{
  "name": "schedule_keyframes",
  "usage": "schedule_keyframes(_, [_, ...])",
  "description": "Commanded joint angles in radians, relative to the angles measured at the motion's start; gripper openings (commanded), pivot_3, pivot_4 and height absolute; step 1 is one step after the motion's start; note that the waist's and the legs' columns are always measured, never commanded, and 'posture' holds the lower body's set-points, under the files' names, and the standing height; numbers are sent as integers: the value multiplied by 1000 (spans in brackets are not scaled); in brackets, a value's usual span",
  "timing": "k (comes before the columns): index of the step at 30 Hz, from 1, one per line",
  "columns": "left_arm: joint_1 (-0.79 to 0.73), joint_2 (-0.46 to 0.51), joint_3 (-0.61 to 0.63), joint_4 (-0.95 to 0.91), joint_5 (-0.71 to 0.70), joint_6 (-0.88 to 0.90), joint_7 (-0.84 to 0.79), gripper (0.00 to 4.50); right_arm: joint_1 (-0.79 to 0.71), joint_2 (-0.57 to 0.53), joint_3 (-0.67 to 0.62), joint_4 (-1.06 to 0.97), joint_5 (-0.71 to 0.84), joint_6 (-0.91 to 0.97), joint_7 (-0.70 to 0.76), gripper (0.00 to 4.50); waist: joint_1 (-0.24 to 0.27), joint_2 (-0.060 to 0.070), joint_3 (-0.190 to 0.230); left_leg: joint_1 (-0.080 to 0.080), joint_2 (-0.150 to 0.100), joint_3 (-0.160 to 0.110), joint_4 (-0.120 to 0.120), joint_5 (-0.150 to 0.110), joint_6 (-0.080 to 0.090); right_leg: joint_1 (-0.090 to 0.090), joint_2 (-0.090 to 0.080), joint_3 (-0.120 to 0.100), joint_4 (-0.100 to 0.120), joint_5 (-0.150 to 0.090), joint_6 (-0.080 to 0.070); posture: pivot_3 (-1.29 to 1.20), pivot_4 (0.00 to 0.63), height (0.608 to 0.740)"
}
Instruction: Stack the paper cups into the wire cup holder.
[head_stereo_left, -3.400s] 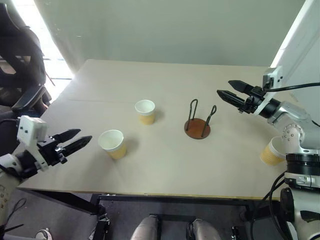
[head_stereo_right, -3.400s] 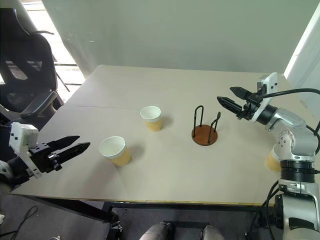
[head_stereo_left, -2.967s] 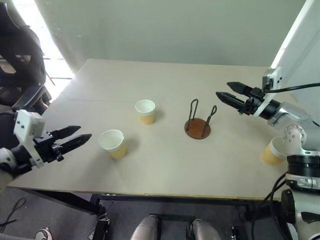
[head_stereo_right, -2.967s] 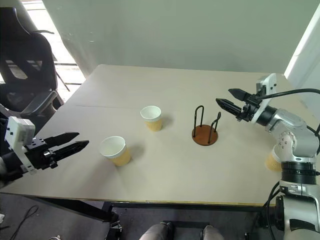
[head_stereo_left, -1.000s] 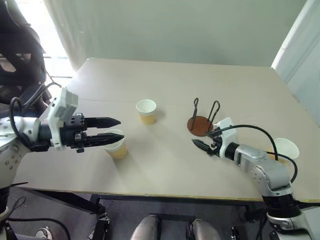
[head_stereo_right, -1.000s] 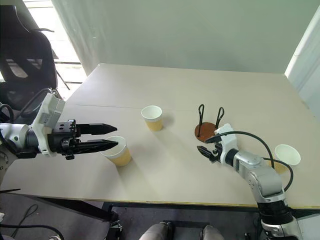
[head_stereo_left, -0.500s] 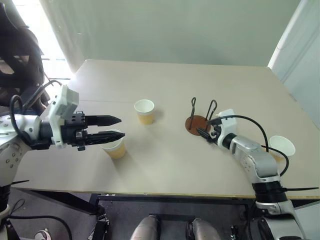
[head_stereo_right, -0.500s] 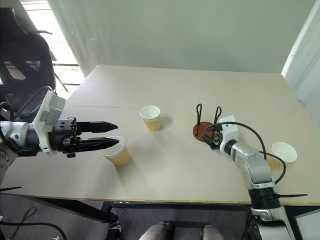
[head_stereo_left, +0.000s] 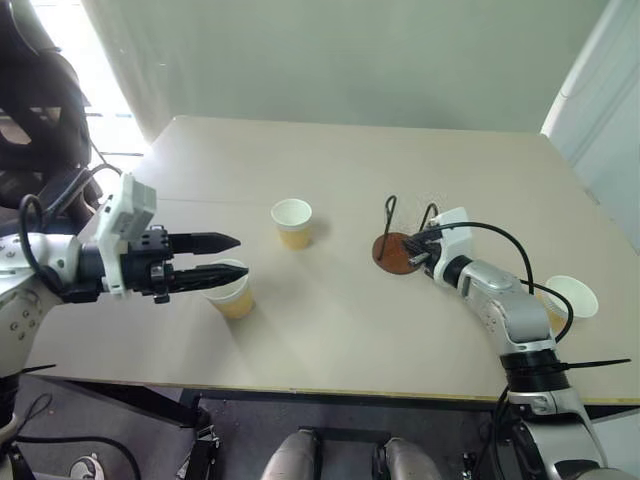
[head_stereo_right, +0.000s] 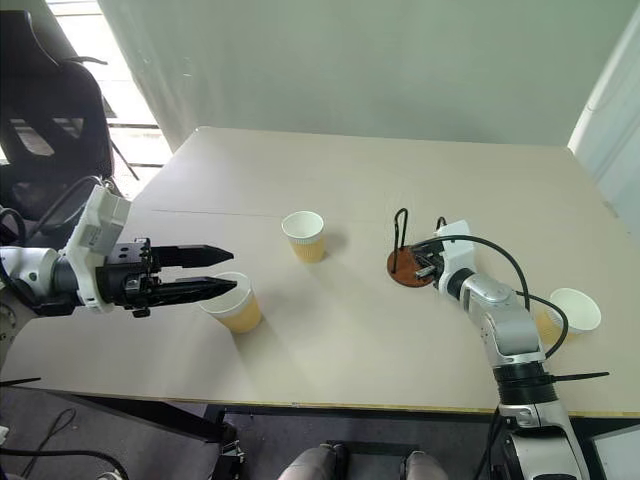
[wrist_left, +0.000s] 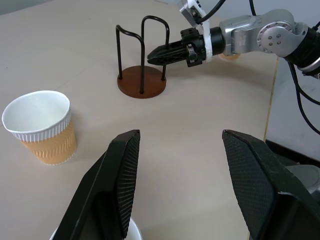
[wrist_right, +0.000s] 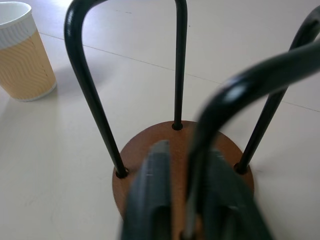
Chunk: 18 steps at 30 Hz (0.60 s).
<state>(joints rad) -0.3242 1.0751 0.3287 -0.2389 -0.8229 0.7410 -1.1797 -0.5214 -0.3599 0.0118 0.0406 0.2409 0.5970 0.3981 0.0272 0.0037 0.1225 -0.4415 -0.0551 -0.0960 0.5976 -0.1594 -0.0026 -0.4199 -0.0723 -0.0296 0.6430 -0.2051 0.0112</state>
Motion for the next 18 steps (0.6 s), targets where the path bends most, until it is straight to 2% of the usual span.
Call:
schedule_keyframes(1, [-5, 4, 32, -20, -5, -12, 1, 2808, -6, -10, -15, -35, -1, -13, 14, 35, 0, 0, 0, 0, 0, 0, 0, 0, 0, 0, 0, 0, 0, 0, 0, 0, 150, 740])
schedule_keyframes(5, [-22, 8, 21, -5, -2, -16, -9, 2808, 51, -34, 3, -145, 54, 1, 106, 35, 1, 0, 0, 0, 0, 0, 0, 0, 0, 0, 0, 0, 0, 0, 0, 0, 150, 740])
schedule_keyframes(11, [-59, 37, 11, 45, 16, -27, -53, 2808, 221, -141, 45, -415, 177, 62, 308, 35, 0, 0, 0, -2, 0, 0, 0, 0, 0, 0, 0, 0, -1, 0, 0, 0, 150, 740])
schedule_keyframes(18, [-106, 51, -24, 91, 47, -42, -96, 2808, 290, -222, 83, -503, 174, 83, 346, 35, -5, -1, 0, -2, 0, 0, 0, 1, -1, 0, 0, 0, -2, -2, 1, 0, 150, 740])
